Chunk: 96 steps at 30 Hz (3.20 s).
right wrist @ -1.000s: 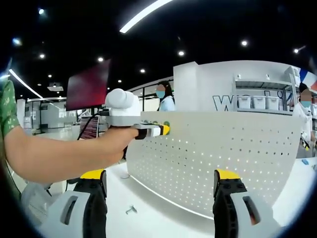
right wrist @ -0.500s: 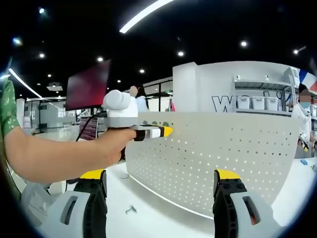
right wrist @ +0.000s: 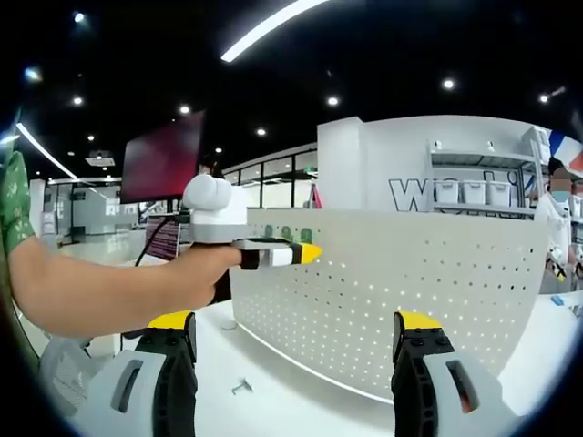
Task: Insert the hook assembly into the mounting plate slot until the hook locks in place.
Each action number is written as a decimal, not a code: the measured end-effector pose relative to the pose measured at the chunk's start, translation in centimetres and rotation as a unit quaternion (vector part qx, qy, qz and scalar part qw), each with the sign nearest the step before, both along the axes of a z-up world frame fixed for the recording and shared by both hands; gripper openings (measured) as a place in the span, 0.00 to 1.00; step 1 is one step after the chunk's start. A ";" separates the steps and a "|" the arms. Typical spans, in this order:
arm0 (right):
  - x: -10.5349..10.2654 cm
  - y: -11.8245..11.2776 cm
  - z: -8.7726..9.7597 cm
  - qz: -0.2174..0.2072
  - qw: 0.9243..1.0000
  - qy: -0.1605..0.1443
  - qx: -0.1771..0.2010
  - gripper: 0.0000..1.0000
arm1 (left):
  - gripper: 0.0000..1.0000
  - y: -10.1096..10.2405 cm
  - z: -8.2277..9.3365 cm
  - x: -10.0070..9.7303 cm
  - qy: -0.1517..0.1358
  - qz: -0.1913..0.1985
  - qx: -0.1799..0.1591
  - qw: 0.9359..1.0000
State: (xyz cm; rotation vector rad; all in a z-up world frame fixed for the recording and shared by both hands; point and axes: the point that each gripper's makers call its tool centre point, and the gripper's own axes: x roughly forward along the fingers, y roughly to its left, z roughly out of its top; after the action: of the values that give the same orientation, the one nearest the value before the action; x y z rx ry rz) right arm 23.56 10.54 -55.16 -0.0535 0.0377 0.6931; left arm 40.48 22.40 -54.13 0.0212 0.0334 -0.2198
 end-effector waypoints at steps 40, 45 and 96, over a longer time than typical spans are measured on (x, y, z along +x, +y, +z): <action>-3.2 1.2 1.7 -0.010 1.000 -0.016 -0.008 0.91 | 0.66 0.8 0.8 -10.8 0.002 -0.114 -0.027 0.993; -3.6 1.3 1.7 -0.012 1.000 -0.017 -0.008 0.91 | 0.67 1.4 0.6 -12.1 0.002 -0.117 -0.026 0.993; -7.0 4.2 -3.0 -0.026 0.999 0.028 -0.016 0.90 | 0.67 7.0 -8.9 -22.3 0.093 -0.129 -0.025 0.987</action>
State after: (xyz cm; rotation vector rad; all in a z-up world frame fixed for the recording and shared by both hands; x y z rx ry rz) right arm 16.61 14.74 -58.17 -0.0631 0.1035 0.6411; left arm 18.16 29.43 -63.07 -0.0463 0.2129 -0.4805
